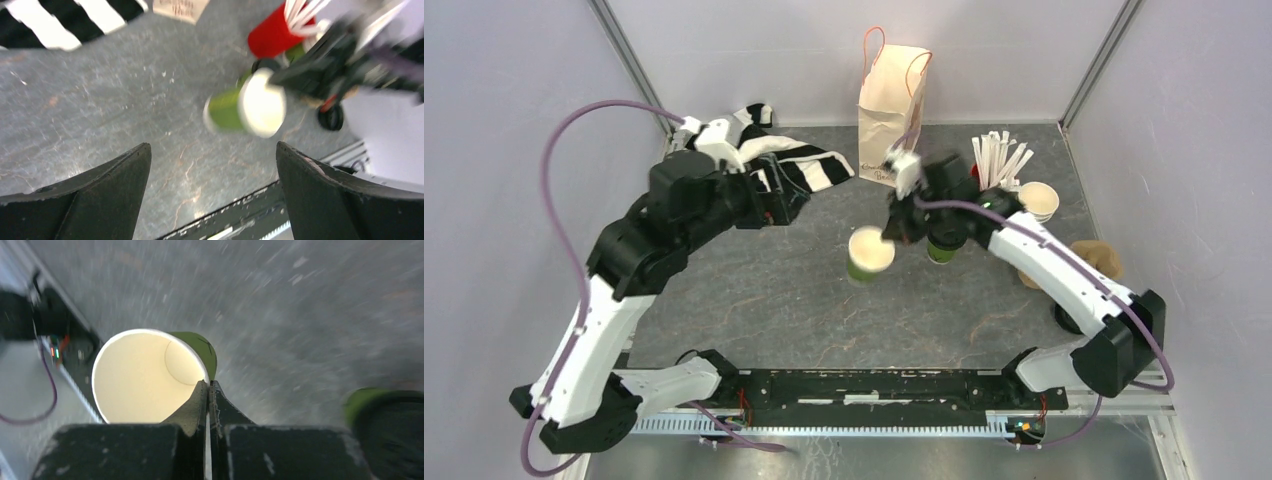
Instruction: Pack the takeout coffee
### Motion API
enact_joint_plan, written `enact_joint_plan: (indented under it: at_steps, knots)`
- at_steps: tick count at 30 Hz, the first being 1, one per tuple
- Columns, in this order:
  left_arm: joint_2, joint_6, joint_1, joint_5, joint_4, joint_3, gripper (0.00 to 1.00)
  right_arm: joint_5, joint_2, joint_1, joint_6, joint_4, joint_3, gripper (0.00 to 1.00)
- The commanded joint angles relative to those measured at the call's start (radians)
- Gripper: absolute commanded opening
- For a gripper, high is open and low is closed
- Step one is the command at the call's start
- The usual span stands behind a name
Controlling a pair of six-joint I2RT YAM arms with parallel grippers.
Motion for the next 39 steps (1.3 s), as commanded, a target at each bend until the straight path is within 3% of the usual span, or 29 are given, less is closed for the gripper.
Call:
enact_joint_plan:
  at_steps: [1,9,15,18,21,24,27,30,33,39]
  knots:
    - [-0.032,-0.073,-0.002,-0.109,0.08,0.035,0.99,0.139,-0.002,0.178,-0.023,-0.058,-0.12,0.0]
    - [0.009,-0.096,-0.001,-0.077,0.07,0.06,0.99,0.188,0.008,0.342,0.029,0.011,-0.264,0.0]
    - [0.034,-0.111,-0.001,-0.046,0.071,0.072,0.98,0.251,0.012,0.404,0.054,0.057,-0.301,0.06]
    - [0.036,-0.115,-0.001,-0.044,0.071,0.073,0.98,0.276,0.008,0.413,0.058,0.047,-0.298,0.19]
    - [0.039,-0.118,-0.001,-0.038,0.071,0.076,0.98,0.31,-0.016,0.412,0.056,0.023,-0.277,0.47]
    - [0.044,-0.121,-0.001,-0.033,0.072,0.079,0.98,0.411,-0.066,0.401,0.034,-0.026,-0.229,0.63]
    - [0.051,-0.121,-0.001,-0.026,0.071,0.085,0.98,0.5,-0.147,0.313,0.026,-0.062,-0.207,0.68]
    - [0.059,-0.117,-0.001,-0.017,0.071,0.09,0.99,0.578,-0.255,0.105,0.071,-0.078,-0.249,0.72]
    - [0.07,-0.112,-0.002,-0.002,0.068,0.097,0.99,0.766,-0.375,-0.106,0.178,-0.135,-0.32,0.88]
    - [0.106,-0.094,-0.002,0.046,0.06,0.115,0.99,1.131,-0.547,-0.348,0.299,-0.181,-0.51,0.88]
